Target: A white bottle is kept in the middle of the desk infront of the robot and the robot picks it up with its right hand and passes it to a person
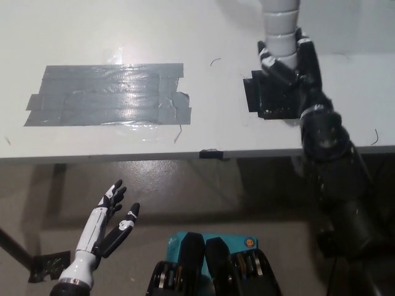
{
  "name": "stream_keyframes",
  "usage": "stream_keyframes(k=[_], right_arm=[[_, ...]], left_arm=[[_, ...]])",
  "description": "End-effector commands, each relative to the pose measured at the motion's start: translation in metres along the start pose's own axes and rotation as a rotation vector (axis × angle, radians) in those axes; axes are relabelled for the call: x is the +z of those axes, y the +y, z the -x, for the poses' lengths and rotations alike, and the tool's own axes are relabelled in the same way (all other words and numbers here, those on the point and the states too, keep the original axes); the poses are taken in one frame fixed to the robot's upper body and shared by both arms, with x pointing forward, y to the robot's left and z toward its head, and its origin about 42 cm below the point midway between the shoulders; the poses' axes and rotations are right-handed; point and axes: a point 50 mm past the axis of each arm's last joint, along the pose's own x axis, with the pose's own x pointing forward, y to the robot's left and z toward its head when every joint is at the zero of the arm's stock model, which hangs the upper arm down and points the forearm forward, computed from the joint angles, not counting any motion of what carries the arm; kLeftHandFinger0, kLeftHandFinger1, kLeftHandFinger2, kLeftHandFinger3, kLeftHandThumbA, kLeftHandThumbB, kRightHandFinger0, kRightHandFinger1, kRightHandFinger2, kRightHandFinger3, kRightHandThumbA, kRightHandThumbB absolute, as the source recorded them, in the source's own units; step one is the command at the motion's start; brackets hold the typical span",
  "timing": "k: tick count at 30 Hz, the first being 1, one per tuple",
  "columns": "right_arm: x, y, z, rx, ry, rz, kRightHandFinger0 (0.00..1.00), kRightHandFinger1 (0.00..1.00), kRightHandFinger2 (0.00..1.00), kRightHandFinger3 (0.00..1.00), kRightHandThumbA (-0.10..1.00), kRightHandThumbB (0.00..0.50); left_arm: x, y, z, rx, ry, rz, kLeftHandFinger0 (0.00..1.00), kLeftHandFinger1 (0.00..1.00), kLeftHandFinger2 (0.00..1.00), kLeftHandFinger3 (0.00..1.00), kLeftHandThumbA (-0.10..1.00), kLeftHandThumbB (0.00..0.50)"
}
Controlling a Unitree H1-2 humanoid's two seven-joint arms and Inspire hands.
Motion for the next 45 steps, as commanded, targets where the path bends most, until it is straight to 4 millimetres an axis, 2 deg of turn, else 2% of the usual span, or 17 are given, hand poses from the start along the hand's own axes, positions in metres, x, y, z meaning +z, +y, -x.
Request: stream_keyframes(k=[1, 5, 8, 13, 16, 21, 25, 28, 34, 35, 36, 37, 38, 39, 40, 45], right_arm=[[0.079, 0.043, -0.006, 0.188, -0.200, 0.039, 0.06, 0.49, 0.83, 0.82, -0.10, 0.138], [0.076, 0.062, -0.023, 0.216, -0.112, 0.055, 0.04, 0.49, 0.87, 0.88, -0.10, 0.132], [0.072, 0.072, -0.035, 0.235, -0.064, 0.077, 0.03, 0.51, 0.88, 0.91, -0.10, 0.128], [0.072, 0.086, -0.052, 0.259, -0.003, 0.123, 0.00, 0.49, 0.84, 0.89, -0.10, 0.126], [0.072, 0.093, -0.057, 0.269, 0.009, 0.131, 0.00, 0.46, 0.81, 0.87, -0.10, 0.141], [0.071, 0.097, -0.060, 0.278, 0.027, 0.128, 0.00, 0.45, 0.80, 0.85, -0.10, 0.174], [0.072, 0.099, -0.061, 0.279, 0.027, 0.137, 0.01, 0.49, 0.86, 0.89, -0.10, 0.167], [0.071, 0.100, -0.059, 0.280, 0.024, 0.142, 0.00, 0.46, 0.83, 0.86, -0.10, 0.181], [0.069, 0.098, -0.059, 0.275, 0.035, 0.146, 0.00, 0.45, 0.82, 0.84, -0.10, 0.175], [0.068, 0.097, -0.059, 0.267, 0.035, 0.134, 0.16, 0.65, 1.00, 0.95, -0.10, 0.207], [0.067, 0.097, -0.059, 0.260, 0.033, 0.134, 0.27, 0.69, 0.97, 0.93, -0.10, 0.199], [0.069, 0.094, -0.061, 0.259, 0.023, 0.137, 0.53, 0.92, 1.00, 1.00, 0.13, 0.270], [0.069, 0.094, -0.061, 0.279, 0.022, 0.130, 0.72, 1.00, 1.00, 1.00, 0.31, 0.361], [0.066, 0.093, -0.061, 0.359, 0.030, 0.108, 1.00, 1.00, 1.00, 1.00, 0.59, 0.468], [0.065, 0.092, -0.060, 0.396, 0.034, 0.124, 1.00, 1.00, 1.00, 1.00, 0.64, 0.498], [0.056, 0.086, -0.053, 0.383, 0.007, 0.165, 1.00, 1.00, 1.00, 1.00, 0.78, 0.500]], left_arm=[[0.011, 0.010, -0.007, 0.020, -0.048, -0.036, 1.00, 1.00, 1.00, 1.00, 0.63, 0.024], [0.015, 0.011, -0.010, 0.022, -0.057, -0.039, 1.00, 1.00, 1.00, 1.00, 0.64, 0.051], [0.016, 0.011, -0.010, 0.018, -0.060, -0.046, 1.00, 1.00, 1.00, 1.00, 0.64, 0.051], [0.018, 0.011, -0.013, 0.016, -0.063, -0.052, 1.00, 1.00, 1.00, 1.00, 0.63, 0.069], [0.018, 0.012, -0.013, 0.014, -0.063, -0.045, 1.00, 1.00, 1.00, 1.00, 0.59, 0.063], [0.018, 0.011, -0.012, 0.011, -0.056, -0.043, 1.00, 1.00, 1.00, 1.00, 0.57, 0.078], [0.020, 0.012, -0.013, 0.014, -0.052, -0.044, 1.00, 1.00, 1.00, 1.00, 0.56, 0.080], [0.020, 0.013, -0.013, 0.014, -0.054, -0.044, 1.00, 1.00, 1.00, 1.00, 0.53, 0.065], [0.020, 0.014, -0.015, 0.017, -0.058, -0.042, 1.00, 1.00, 1.00, 1.00, 0.52, 0.080], [0.021, 0.013, -0.014, 0.018, -0.054, -0.045, 1.00, 1.00, 1.00, 1.00, 0.50, 0.081], [0.021, 0.013, -0.014, 0.019, -0.051, -0.041, 1.00, 1.00, 1.00, 1.00, 0.50, 0.081], [0.024, 0.014, -0.018, 0.019, -0.055, -0.046, 1.00, 1.00, 1.00, 1.00, 0.48, 0.074], [0.025, 0.014, -0.019, 0.019, -0.055, -0.049, 1.00, 1.00, 1.00, 1.00, 0.47, 0.070], [0.025, 0.014, -0.018, 0.019, -0.053, -0.053, 1.00, 1.00, 1.00, 1.00, 0.45, 0.059], [0.025, 0.013, -0.017, 0.018, -0.051, -0.055, 1.00, 1.00, 1.00, 1.00, 0.44, 0.063], [0.022, 0.011, -0.013, 0.013, -0.036, -0.042, 1.00, 1.00, 1.00, 1.00, 0.43, 0.084]])
